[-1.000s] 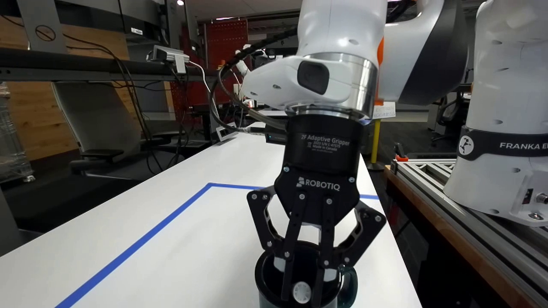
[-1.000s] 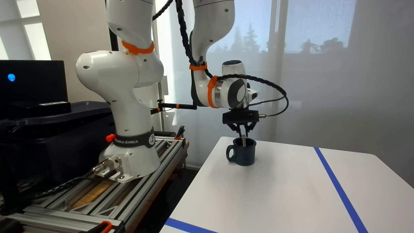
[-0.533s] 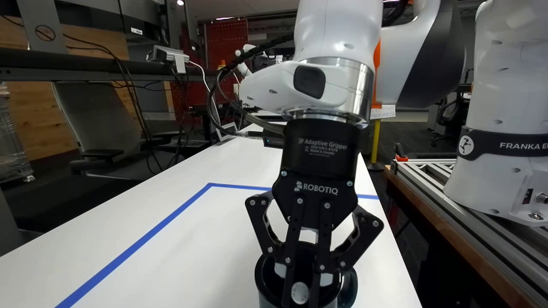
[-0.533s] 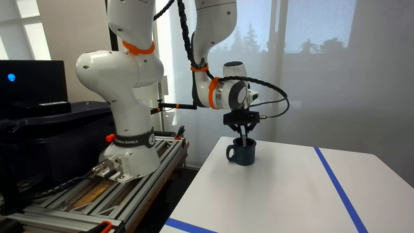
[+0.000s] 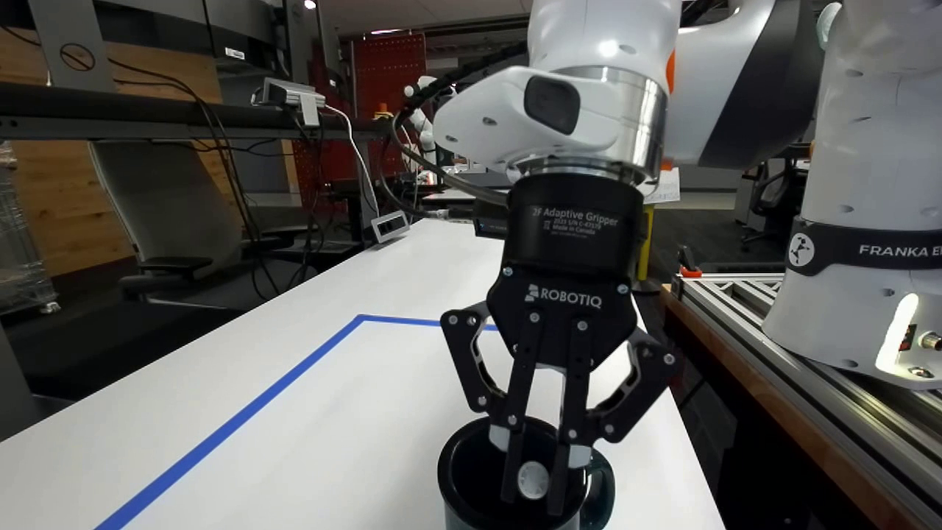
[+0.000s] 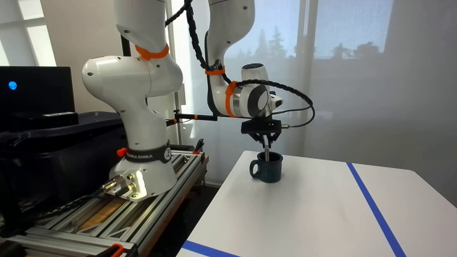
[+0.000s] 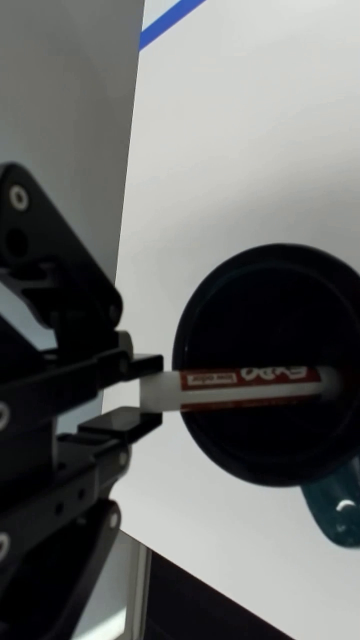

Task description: Remove the red marker from the mug.

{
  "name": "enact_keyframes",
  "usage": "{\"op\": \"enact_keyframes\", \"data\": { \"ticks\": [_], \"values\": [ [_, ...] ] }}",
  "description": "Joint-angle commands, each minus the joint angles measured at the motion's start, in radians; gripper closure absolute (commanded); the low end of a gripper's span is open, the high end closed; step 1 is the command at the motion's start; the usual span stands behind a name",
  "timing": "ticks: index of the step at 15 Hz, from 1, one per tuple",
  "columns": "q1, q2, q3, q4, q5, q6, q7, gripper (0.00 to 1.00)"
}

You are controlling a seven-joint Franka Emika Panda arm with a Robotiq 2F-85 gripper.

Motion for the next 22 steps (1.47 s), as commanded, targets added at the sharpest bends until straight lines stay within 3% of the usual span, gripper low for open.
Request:
{"op": "enact_keyframes", "data": {
  "ticks": [1,8,14,18,22],
  "values": [
    [-0.1,-0.055,0.084,0.002,-0.069,0.005,0.17,0.95],
    [-0.286,-0.173,0.242,-0.008,-0.133,0.013,0.42,0.95],
    [-0.396,-0.271,0.328,-0.002,-0.226,0.049,0.645,0.95],
    [-0.421,-0.364,0.333,-0.001,-0.278,0.116,0.766,0.95],
    [-0.403,-0.457,0.282,0.0,-0.367,0.177,0.918,0.95]
  ]
}}
